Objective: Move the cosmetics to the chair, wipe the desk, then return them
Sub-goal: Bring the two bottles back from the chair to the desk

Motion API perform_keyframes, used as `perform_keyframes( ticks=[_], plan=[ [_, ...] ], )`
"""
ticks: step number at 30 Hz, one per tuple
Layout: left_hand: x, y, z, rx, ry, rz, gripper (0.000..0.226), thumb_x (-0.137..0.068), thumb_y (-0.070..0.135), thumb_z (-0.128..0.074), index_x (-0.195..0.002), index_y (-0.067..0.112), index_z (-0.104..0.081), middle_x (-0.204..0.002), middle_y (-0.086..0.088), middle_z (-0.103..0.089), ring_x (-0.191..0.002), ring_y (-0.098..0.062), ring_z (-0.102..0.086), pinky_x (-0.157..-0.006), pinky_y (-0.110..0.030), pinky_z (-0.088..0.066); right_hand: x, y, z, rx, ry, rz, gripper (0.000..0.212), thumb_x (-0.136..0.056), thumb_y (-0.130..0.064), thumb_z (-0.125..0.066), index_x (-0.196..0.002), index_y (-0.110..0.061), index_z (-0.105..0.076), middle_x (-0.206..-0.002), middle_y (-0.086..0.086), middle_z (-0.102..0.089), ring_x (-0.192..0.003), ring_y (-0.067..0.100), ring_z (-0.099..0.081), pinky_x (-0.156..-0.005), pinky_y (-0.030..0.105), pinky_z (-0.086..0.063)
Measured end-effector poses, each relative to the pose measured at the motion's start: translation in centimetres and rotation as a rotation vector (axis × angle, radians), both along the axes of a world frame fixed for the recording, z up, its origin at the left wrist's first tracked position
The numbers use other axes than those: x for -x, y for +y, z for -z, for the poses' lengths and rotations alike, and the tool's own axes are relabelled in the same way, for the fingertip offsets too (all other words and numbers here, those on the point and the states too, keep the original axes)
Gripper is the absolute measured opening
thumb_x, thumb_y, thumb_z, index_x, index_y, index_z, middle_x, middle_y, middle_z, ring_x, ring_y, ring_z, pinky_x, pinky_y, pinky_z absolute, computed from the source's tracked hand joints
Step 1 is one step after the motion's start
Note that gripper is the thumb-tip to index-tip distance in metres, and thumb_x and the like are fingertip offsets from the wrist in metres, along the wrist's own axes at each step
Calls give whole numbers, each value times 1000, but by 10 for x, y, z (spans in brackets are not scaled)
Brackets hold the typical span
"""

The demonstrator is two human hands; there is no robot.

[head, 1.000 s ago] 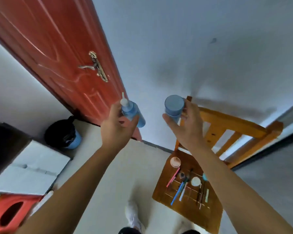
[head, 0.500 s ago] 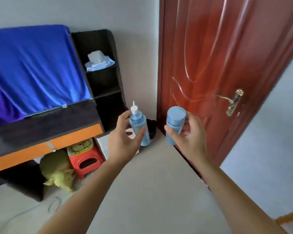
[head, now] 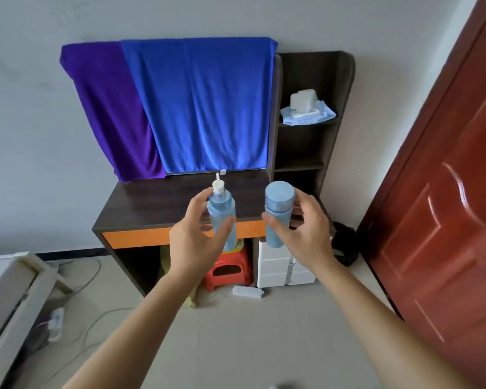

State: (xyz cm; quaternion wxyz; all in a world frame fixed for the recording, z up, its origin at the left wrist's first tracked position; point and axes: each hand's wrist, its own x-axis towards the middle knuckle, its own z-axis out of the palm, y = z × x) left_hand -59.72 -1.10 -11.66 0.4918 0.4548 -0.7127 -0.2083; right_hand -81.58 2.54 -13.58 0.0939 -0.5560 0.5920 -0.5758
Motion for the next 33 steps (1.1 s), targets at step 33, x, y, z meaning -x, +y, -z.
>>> perform_keyframes(
  ticks=[33],
  plan=[
    [107,-520,53,-245,-20,194,58,-75,51,-72,-125,47,-43,-106,29,-65,-80,3,-68,-73,-34,-58,92,-475,48,-197,-248,124,58,-72,-48,-85,-122,-35,-60,-116,-10,-66,-98,2,-67,-78,14,-53]
  ],
)
